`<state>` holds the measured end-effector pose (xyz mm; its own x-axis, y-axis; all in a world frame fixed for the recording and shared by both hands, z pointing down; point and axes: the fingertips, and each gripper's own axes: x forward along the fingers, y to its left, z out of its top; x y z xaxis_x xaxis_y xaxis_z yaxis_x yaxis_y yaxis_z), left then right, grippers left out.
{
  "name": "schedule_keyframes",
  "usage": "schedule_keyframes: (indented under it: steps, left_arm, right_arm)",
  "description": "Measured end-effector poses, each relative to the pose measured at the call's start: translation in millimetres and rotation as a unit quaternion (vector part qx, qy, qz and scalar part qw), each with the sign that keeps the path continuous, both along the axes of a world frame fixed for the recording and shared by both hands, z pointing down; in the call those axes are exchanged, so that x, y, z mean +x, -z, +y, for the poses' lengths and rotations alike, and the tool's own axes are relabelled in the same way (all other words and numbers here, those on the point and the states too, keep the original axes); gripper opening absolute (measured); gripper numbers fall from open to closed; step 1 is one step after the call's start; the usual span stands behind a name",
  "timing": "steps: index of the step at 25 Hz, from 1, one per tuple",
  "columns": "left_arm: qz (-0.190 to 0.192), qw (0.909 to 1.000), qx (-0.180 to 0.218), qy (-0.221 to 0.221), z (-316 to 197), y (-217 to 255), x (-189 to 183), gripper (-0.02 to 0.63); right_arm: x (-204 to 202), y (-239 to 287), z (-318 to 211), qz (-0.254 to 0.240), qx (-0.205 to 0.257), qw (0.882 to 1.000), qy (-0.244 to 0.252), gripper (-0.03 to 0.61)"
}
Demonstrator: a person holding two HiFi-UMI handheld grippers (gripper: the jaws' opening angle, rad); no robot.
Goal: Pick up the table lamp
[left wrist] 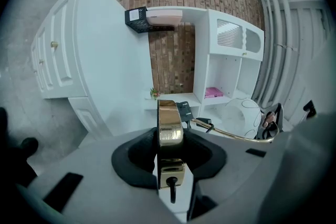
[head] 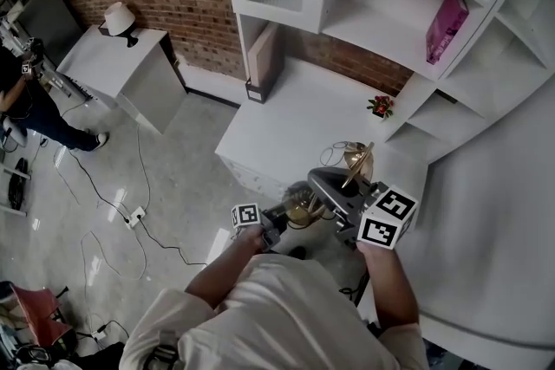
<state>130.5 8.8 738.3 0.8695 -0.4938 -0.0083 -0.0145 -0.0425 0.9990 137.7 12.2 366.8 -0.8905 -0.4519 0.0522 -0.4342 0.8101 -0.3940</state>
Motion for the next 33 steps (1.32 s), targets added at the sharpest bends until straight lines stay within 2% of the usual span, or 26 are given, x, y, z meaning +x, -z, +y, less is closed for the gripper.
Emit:
schedule_keyframes:
  steps: [9,17,33]
  left_arm:
    - [0.007,0.9998,0.003,-0.019,-12.8,7.1,-20.7,0.133]
    - [0.010,0.9995,0.008,-0.028,-20.2,9.4,-24.1,0.133]
    - [0.013,0.9998,-0.003,-0.012,-14.1,6.6,-23.9,0.133]
  right_arm:
    - [-28.3,7.4,-10.3,0.007,0.002,1.000,-0.013,0.011]
    - [-35.0,10.5,-14.4,0.013,0.004,1.000,-0.020,0.012]
    - [-38.5,7.2,-14.2,0.017,-0.004,1.000,-0.003,0.012]
